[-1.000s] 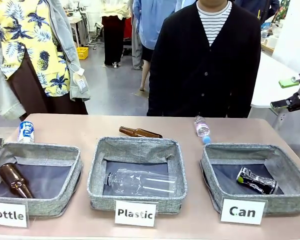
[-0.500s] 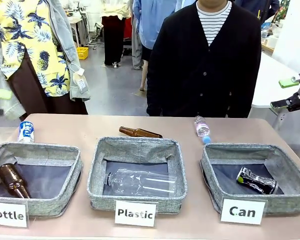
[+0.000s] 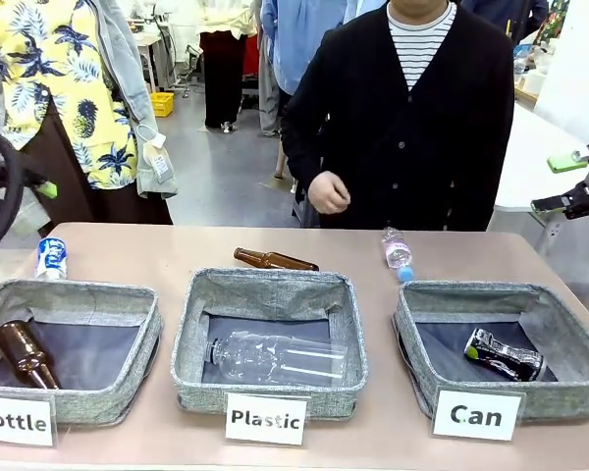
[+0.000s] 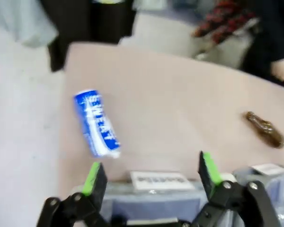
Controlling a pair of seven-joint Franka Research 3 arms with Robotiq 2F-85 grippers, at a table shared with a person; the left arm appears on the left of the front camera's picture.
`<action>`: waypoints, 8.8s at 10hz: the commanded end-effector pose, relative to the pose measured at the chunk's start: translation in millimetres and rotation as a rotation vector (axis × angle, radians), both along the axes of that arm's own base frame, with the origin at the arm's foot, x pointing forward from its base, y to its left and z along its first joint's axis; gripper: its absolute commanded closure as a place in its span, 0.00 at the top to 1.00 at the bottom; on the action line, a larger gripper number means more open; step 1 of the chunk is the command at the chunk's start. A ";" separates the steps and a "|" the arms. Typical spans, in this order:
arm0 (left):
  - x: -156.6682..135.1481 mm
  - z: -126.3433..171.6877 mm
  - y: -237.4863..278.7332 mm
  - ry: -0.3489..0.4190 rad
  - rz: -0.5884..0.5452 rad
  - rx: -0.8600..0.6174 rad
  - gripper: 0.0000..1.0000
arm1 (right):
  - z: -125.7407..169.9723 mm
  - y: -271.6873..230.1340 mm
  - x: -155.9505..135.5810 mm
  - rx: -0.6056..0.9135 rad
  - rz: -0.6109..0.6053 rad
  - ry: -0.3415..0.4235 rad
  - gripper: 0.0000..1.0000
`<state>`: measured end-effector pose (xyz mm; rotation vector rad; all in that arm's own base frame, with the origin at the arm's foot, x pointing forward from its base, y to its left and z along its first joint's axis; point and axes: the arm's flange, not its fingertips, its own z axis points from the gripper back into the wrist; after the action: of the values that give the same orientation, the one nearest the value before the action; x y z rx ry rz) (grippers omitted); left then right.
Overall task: Sort the can waste into the basket.
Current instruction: Pick up the can waste from the table and place it in the right Fabric basket.
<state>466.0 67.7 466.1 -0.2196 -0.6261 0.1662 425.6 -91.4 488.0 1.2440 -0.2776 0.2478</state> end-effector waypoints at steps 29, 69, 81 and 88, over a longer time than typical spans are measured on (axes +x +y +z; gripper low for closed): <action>186.6 -162.0 35.2 0.708 0.239 0.028 0.38 | 0.4 -1.7 -1.4 -0.008 0.007 -0.018 1.00; -136.7 98.3 -586.7 -0.864 -1.736 0.306 0.42 | -12.5 -159.4 -162.4 -0.366 -0.032 0.071 1.00; -65.3 14.2 -707.3 -0.351 -1.843 0.169 1.00 | -4.9 -158.3 -145.1 -0.378 -0.113 0.141 1.00; -77.0 23.7 -691.9 -0.323 -1.866 0.135 1.00 | -4.9 -158.3 -145.1 -0.378 -0.113 0.141 1.00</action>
<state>398.4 -637.6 484.3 -0.5817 -0.5681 -1.6992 278.6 -248.8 480.0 0.8633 -0.1647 0.1282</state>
